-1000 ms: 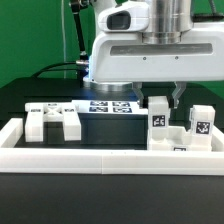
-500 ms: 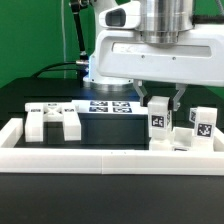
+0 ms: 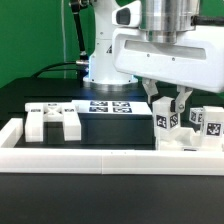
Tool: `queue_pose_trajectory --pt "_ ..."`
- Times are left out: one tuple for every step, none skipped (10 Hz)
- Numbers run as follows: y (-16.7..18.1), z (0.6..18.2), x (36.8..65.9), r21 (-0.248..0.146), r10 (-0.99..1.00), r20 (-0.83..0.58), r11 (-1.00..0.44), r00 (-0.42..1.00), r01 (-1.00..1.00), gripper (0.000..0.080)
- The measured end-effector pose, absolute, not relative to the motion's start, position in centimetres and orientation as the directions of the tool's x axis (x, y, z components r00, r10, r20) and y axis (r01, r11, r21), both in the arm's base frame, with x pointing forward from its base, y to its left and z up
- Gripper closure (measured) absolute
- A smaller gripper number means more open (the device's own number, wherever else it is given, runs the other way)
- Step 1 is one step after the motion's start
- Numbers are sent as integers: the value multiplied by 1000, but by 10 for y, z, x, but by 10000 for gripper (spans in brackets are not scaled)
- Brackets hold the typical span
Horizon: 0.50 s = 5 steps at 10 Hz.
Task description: Assemble chair
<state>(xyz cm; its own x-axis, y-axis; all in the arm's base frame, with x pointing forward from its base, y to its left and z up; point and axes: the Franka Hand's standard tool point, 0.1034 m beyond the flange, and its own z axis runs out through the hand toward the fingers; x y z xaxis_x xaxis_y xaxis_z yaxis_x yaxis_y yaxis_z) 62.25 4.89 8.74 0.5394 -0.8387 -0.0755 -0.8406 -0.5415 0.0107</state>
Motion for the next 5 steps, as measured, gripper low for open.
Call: queue_pose_trajectory --pt "51 87 623 14 -876 -73 -480 477 -877 502" --pt "52 87 624 15 -901 -69 -430 428 -903 502" --pt "54 87 625 15 -933 -64 -357 355 -934 502" --pt "55 86 625 19 -961 -61 -270 269 -963 503" --pt "56 87 625 21 -982 -57 -182 181 -983 503"
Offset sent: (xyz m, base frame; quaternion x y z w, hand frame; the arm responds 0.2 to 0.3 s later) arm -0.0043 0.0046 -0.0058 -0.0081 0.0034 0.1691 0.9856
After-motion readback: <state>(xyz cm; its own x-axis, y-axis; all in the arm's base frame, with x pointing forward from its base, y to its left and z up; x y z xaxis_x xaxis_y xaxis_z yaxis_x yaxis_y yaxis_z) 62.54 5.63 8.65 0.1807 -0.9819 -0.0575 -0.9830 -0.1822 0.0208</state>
